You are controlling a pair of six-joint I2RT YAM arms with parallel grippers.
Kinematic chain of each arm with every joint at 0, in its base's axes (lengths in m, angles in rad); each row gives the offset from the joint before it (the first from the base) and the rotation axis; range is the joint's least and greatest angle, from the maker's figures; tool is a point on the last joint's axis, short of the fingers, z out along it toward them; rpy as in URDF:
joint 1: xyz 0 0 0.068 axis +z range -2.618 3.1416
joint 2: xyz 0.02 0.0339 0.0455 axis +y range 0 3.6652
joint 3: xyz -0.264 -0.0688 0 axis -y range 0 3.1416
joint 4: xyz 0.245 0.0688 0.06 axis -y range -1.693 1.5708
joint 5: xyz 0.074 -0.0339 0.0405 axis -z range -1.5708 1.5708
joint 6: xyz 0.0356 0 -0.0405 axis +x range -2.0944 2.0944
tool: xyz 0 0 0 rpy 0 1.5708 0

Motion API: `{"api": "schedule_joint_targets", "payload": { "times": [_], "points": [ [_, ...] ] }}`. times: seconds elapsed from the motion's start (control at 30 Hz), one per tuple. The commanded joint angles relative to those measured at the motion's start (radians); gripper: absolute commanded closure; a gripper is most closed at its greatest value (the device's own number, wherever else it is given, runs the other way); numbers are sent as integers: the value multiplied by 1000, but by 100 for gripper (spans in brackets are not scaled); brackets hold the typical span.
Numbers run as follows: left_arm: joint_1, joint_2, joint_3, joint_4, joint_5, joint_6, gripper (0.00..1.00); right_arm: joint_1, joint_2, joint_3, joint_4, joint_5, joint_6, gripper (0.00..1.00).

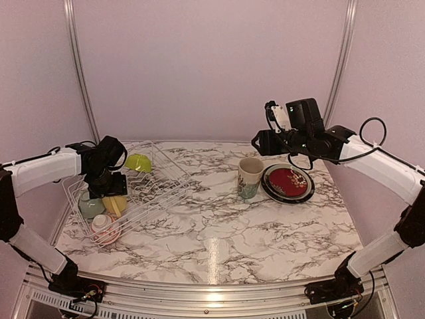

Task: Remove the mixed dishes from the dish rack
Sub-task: Grab the cup from the dish rack, then pass from the left arm to the right

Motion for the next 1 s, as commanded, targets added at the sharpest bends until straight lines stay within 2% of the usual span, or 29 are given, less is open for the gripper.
{"api": "schedule_joint_targets", "payload": {
  "times": [0.0,0.23,0.37,0.5,0.67,0.73,0.83,0.9,0.97],
  "points": [
    [6,-99,93,-39,-34,50,62,-8,-32,0,21,12,10,36],
    [7,-195,187,-64,-15,98,66,-8,-42,-11,32,7,20,36],
    [6,-264,230,11,109,168,67,-8,-59,-29,57,-10,38,36],
    [5,-375,188,241,323,215,69,-7,-81,-72,136,-95,78,36],
    [5,-415,153,511,533,152,67,-7,-98,-138,263,-228,153,37],
    [6,-406,117,659,622,80,66,-7,-102,-172,329,-301,194,36],
    [-1,-375,22,982,764,-86,66,-1,-107,-244,505,-423,282,36],
    [-18,-341,-24,1198,810,-187,66,12,-105,-295,619,-481,340,36],
    [-47,-306,-47,1306,819,-245,66,36,-105,-322,711,-499,374,35]
  ]
}}
